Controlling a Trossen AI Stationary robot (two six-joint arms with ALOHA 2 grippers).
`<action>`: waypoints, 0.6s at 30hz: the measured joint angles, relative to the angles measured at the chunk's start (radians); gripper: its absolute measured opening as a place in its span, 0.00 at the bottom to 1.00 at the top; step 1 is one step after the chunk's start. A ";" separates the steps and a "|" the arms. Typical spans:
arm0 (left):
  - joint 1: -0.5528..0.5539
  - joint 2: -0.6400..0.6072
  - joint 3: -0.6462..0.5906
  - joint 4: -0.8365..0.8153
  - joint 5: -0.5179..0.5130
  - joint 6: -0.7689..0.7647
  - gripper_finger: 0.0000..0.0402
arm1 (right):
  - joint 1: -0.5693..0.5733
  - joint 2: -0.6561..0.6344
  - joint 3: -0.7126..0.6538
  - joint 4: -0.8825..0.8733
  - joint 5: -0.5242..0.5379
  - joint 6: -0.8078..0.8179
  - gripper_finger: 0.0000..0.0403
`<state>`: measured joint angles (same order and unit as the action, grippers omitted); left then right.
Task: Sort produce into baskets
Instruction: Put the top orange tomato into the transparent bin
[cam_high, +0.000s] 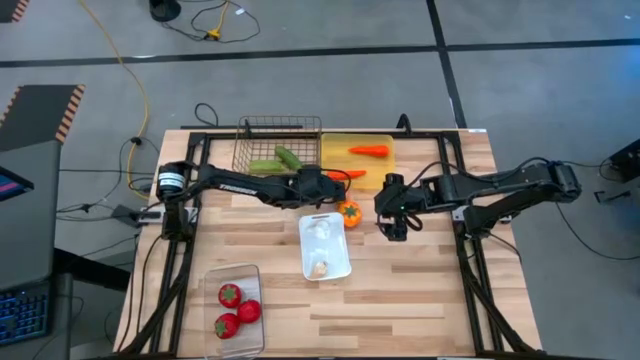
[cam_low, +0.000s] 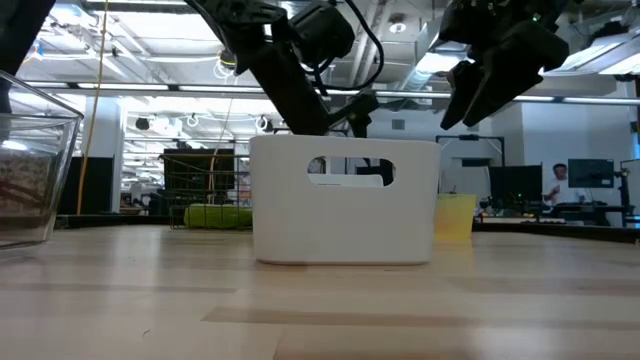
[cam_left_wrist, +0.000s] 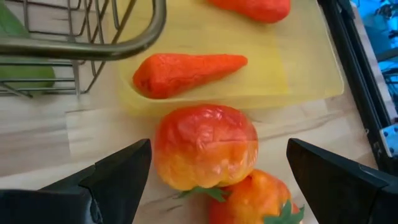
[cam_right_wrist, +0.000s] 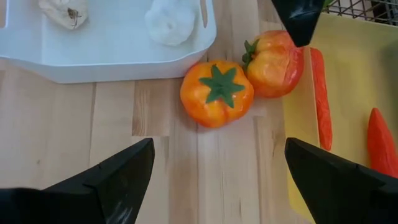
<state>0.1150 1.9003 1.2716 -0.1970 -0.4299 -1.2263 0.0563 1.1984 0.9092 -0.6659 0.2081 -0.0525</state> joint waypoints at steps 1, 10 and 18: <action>0.000 0.000 0.000 0.000 -0.003 -0.001 0.90 | 0.000 0.000 0.000 0.000 0.000 0.000 0.96; -0.001 0.000 0.000 0.000 -0.032 -0.005 0.90 | 0.000 0.000 0.000 0.001 0.000 0.000 0.96; -0.014 0.000 0.000 0.004 -0.059 0.010 0.90 | 0.000 0.000 0.000 0.001 0.000 0.000 0.96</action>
<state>0.1013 1.9003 1.2716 -0.1930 -0.4892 -1.2163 0.0563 1.1984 0.9092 -0.6651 0.2081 -0.0525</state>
